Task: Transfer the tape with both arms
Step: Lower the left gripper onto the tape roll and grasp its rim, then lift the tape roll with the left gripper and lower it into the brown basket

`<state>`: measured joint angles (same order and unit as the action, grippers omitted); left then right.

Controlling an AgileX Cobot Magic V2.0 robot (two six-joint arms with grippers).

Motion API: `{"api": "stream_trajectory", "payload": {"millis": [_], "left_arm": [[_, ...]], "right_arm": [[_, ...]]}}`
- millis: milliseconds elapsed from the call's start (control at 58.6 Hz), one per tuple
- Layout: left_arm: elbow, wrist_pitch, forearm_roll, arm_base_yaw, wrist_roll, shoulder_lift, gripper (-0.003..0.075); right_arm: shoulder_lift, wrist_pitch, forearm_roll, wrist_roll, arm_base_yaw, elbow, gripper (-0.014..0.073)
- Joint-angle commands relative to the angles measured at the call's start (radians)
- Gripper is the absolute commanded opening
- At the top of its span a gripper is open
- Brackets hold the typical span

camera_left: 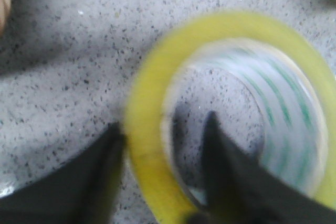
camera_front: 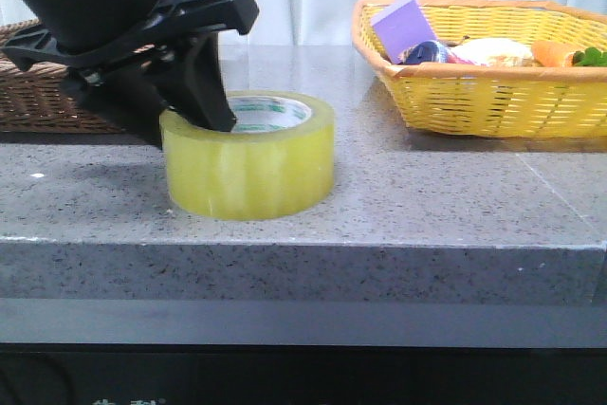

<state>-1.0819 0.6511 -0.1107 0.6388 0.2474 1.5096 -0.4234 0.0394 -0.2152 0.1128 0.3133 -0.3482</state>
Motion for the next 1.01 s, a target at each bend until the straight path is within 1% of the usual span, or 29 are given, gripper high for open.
{"api": "stream_trajectory", "payload": {"millis": [0,85,273,444,512,614,768,904,990], "left_arm": [[-0.032,-0.036,-0.009,0.008,0.005,-0.033,0.0105],[-0.032,-0.036,-0.009,0.008,0.005,-0.033,0.0062],[-0.064,-0.006,-0.016,0.025,0.005,-0.061,0.0064],[-0.16,0.017,-0.005,0.046,0.003,-0.119,0.0064],[-0.209,0.02,0.033,0.041,0.0,-0.138,0.0064],[-0.27,0.037,0.141,0.022,-0.001,-0.143,0.0064],[-0.324,0.028,0.267,-0.054,-0.001,-0.143,0.0064],[-0.344,-0.008,0.285,-0.183,-0.001,-0.122,0.0064],[-0.346,-0.031,0.285,-0.285,-0.001,-0.093,0.0064]], "right_arm": [[-0.002,-0.084,0.008,0.0,-0.008,-0.027,-0.0121],[-0.002,-0.084,0.008,0.0,-0.008,-0.027,-0.0121],[-0.002,-0.085,0.008,0.0,-0.008,-0.027,-0.0121],[-0.002,-0.086,0.008,0.0,-0.008,-0.027,-0.0121],[-0.002,-0.092,0.008,0.0,-0.008,-0.027,-0.0121],[-0.002,-0.103,0.008,0.0,-0.008,-0.027,-0.0121],[-0.002,-0.106,0.008,0.0,-0.008,-0.027,-0.0121],[-0.002,-0.106,0.008,0.0,-0.008,-0.027,-0.0121],[-0.002,-0.106,0.008,0.0,-0.008,-0.027,-0.0121]]}}
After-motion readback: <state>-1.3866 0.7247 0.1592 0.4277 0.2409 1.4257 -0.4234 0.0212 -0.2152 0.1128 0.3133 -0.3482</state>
